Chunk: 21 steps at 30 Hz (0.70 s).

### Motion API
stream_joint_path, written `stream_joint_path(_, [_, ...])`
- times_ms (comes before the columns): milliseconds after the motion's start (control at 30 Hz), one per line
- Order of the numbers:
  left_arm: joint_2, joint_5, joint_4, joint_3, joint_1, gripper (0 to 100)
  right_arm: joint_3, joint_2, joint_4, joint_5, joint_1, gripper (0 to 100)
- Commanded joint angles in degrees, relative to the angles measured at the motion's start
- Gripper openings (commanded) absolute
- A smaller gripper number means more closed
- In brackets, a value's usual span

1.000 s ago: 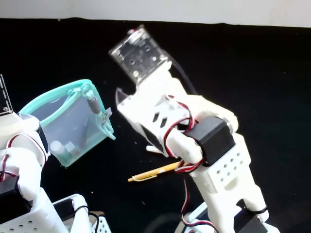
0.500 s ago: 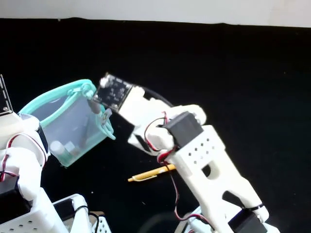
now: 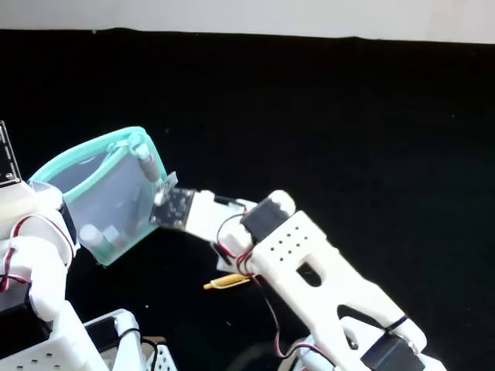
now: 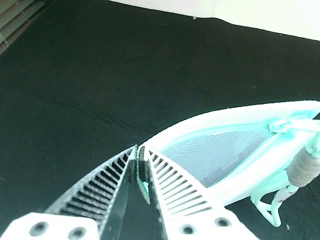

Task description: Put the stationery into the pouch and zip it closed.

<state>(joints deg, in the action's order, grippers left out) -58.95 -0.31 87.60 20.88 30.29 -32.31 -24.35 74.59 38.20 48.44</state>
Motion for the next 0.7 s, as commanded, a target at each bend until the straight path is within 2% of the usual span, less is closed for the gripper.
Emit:
stream_joint_path(0, [0.4, -0.4, -0.3, 0.7, 0.3, 1, -3.1, -1.6, -2.3, 2.9, 2.4, 20.2])
stream_joint_path(333, [0.4, -0.4, -0.3, 0.9, 0.5, 1, -15.4, -1.6, -10.2, 11.8, 7.2, 20.2])
stream_joint_path(667, [0.4, -0.4, -0.3, 0.9, 0.6, 1, -20.9, -0.8, -21.8, 12.5, 8.6, 20.2])
